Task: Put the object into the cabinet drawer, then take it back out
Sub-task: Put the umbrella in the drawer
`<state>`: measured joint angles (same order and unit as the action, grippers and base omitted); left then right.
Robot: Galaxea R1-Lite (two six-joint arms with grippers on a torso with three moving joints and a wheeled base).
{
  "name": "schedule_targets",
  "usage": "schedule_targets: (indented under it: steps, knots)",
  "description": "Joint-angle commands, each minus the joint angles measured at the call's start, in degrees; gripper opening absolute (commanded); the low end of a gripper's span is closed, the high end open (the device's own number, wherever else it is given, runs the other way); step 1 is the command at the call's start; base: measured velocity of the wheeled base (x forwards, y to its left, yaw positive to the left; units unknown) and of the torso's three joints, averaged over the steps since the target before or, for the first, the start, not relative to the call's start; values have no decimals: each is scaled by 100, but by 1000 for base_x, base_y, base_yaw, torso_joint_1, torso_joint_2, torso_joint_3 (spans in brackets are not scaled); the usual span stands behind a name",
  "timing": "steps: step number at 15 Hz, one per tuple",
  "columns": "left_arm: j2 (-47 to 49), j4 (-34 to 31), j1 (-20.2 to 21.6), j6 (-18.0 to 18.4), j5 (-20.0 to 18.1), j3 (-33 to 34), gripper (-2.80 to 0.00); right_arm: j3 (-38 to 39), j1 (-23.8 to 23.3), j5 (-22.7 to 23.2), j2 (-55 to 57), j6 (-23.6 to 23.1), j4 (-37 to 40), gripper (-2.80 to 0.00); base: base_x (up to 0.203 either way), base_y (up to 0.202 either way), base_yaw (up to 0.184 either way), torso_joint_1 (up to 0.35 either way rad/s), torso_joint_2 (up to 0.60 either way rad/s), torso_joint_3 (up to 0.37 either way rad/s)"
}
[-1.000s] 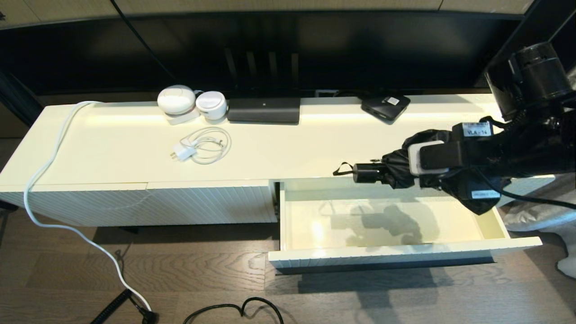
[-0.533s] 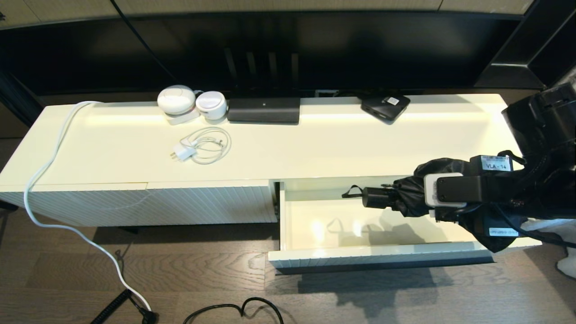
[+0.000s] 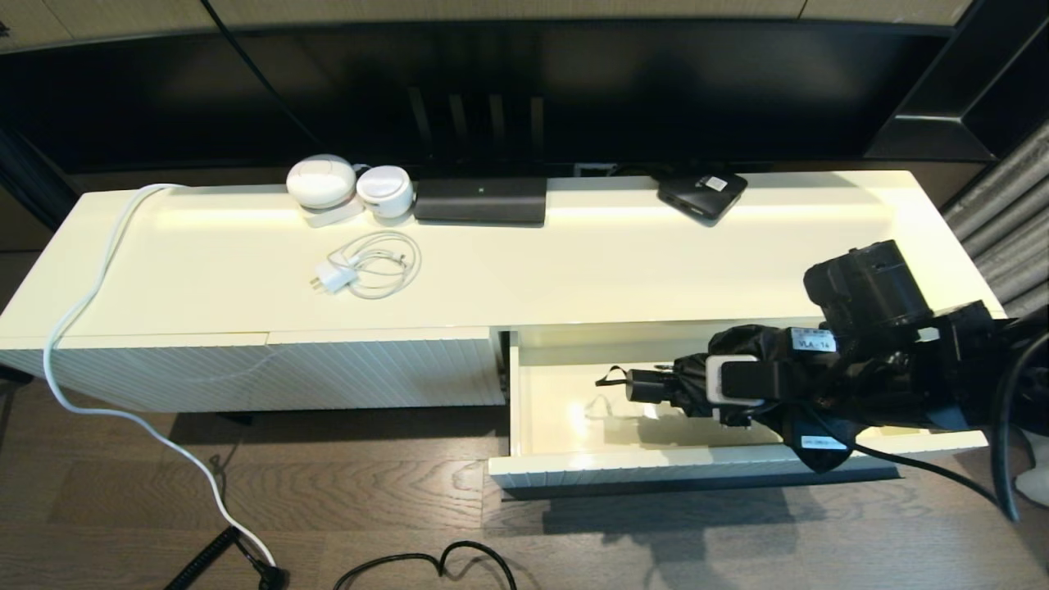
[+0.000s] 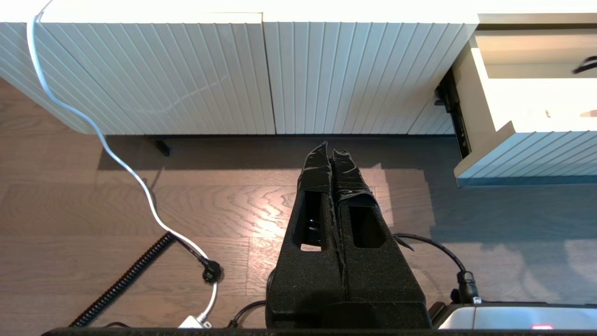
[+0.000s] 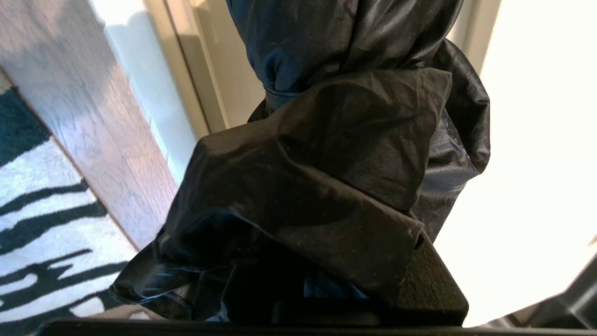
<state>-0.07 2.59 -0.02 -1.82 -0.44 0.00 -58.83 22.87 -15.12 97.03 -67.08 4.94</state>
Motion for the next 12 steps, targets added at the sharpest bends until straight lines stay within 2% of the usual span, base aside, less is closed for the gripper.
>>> schedule_targets:
  steps: [1, 7, 8, 12]
  knots:
    - [7, 4, 2, -3, 0, 0, -280, -46, -19, 17, 442, -43, -89, -280, 0, 0, 0, 0, 0, 0]
    - [7, -5, 2, -3, 0, 0, -280, -331, -98, 44, 835, -50, -353, -280, 0, 0, 0, 0, 0, 0]
    - [7, 4, 3, -3, 0, 0, -280, -331, -90, 53, 826, -50, -371, 0, 0, 0, 0, 0, 0, 0]
    - [7, 4, 2, -3, 0, 0, -280, -357, -90, 44, 614, -59, -329, 0, 0, 0, 0, 0, 0, 0]
